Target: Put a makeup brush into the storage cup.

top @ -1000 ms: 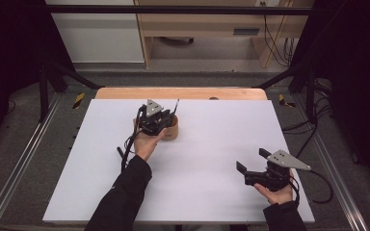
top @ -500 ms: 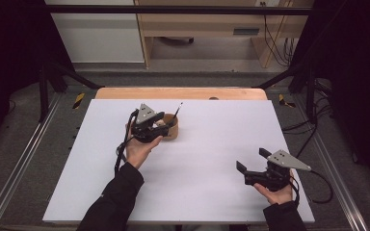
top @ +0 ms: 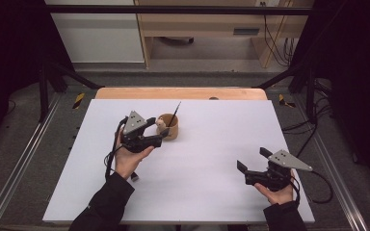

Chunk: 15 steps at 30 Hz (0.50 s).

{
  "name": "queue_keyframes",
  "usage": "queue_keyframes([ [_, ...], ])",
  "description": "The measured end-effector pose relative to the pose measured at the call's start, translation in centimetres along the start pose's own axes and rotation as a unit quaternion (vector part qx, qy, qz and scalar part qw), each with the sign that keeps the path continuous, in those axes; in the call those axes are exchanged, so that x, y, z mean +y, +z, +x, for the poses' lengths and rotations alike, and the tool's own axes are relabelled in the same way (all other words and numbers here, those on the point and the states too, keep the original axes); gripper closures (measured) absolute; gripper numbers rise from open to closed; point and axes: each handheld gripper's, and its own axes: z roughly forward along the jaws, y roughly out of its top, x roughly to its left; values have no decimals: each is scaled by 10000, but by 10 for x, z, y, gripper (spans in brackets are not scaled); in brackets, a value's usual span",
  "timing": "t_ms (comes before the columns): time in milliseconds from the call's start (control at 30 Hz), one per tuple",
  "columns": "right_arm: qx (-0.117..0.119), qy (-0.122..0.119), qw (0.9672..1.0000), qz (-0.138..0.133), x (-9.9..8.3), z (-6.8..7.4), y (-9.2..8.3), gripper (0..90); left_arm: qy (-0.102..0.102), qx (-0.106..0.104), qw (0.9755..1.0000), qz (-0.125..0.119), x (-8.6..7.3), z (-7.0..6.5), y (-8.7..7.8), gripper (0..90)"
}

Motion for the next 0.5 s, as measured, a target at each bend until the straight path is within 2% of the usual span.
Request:
queue_keyframes([
  [333, -16, -4, 10000, 1, 0, 0, 0, 41, 9, -35, 10000, -52, -10, -1, -25, 251],
  [500, -19, -1, 10000, 5, 0, 0, 0, 41, 14, -18, 10000, -3, -16, -2, -35, 201],
])
